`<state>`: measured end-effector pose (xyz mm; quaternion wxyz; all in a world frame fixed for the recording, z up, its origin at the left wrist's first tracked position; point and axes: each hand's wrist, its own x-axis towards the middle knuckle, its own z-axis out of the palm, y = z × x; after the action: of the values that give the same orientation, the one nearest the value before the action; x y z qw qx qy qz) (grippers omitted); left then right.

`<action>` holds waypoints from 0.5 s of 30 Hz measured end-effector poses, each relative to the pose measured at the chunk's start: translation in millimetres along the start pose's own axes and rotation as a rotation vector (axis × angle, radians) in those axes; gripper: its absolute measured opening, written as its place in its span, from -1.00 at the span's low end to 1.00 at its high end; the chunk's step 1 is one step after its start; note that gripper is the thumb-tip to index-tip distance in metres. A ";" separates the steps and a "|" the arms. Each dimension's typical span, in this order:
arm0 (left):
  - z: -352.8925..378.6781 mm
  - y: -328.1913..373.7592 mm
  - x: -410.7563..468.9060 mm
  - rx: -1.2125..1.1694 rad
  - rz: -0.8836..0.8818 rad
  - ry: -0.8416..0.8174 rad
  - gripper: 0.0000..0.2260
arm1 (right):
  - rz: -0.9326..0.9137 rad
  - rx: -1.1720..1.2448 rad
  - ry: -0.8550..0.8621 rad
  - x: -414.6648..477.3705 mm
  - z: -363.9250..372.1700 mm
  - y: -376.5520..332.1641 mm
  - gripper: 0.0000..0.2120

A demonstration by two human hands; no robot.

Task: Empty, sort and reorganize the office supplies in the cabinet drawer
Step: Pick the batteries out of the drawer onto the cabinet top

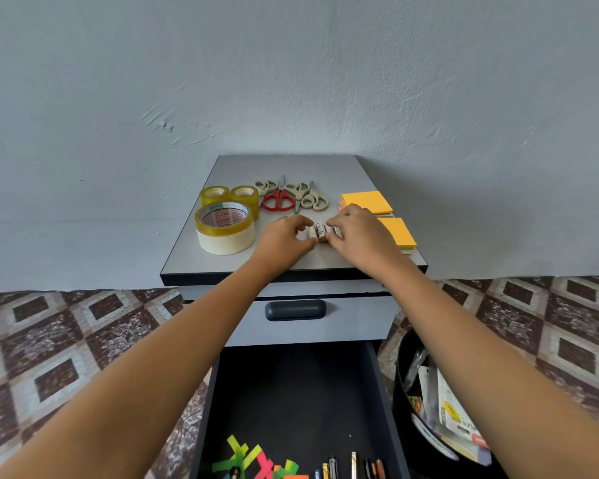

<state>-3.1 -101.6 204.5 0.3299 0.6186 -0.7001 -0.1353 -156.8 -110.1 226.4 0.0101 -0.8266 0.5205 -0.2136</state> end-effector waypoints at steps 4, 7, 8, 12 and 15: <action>-9.9 -1.9 -37.3 -0.071 0.002 0.042 -0.68 | -0.031 0.144 0.077 -25.6 3.7 -10.5 -0.70; -13.7 -7.3 -69.3 -0.120 0.010 0.071 -0.73 | -0.037 0.230 0.101 -47.9 5.8 -16.0 -0.71; -13.9 -9.7 -80.1 -0.135 0.006 0.076 -0.73 | -0.040 0.252 0.103 -56.8 7.7 -18.0 -0.71; -10.4 -20.2 -117.0 -0.107 0.026 0.089 -0.74 | -0.039 0.319 0.073 -92.0 17.9 -23.9 -0.72; -2.3 -27.9 -142.8 -0.096 0.017 0.040 -0.75 | -0.024 0.334 0.027 -118.7 28.1 -25.9 -0.71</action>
<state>22.4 29.8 147.4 0.3746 0.5985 -0.6914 -0.1534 -167.9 -1.4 166.4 0.1379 -0.8165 0.4681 -0.3085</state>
